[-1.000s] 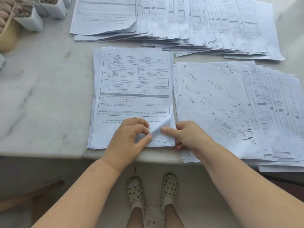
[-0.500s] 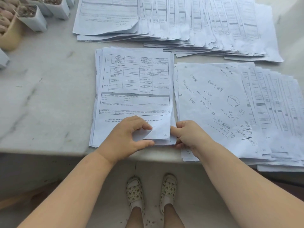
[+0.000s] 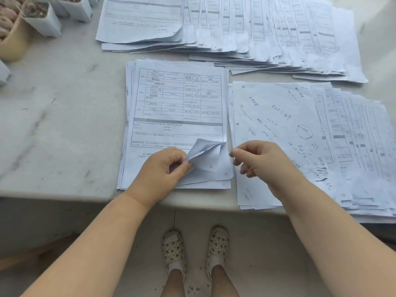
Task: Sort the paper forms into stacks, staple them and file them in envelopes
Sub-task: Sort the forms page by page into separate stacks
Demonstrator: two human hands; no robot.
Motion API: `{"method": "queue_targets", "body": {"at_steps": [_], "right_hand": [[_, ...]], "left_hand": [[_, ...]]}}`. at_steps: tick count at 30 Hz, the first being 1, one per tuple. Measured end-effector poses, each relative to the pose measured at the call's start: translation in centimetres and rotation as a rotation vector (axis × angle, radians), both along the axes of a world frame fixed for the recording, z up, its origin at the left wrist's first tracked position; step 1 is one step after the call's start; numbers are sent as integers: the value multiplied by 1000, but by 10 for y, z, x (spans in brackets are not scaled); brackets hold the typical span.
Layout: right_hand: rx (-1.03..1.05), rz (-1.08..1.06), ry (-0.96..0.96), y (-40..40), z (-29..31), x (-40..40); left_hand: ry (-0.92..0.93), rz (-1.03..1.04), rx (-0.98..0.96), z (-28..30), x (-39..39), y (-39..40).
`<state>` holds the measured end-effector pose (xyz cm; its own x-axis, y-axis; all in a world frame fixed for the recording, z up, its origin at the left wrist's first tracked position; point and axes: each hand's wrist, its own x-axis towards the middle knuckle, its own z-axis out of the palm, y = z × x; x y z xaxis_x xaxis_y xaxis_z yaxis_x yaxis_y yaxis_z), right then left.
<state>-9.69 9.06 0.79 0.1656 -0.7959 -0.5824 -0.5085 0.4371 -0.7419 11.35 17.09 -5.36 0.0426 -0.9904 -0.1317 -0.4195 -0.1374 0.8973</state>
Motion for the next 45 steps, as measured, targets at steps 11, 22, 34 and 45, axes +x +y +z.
{"method": "queue_targets", "body": {"at_steps": [11, 22, 34, 45], "right_hand": [[355, -47, -132, -28, -4, 17], [500, -124, -95, -15, -16, 28], [464, -92, 31, -9, -7, 39], [-34, 29, -42, -66, 38, -30]], "left_hand": [[18, 8, 3, -1, 1, 0], [48, 4, -28, -6, -3, 1], [307, 61, 471, 44, 0, -7], [-106, 439, -123, 115, 40, -71]]}}
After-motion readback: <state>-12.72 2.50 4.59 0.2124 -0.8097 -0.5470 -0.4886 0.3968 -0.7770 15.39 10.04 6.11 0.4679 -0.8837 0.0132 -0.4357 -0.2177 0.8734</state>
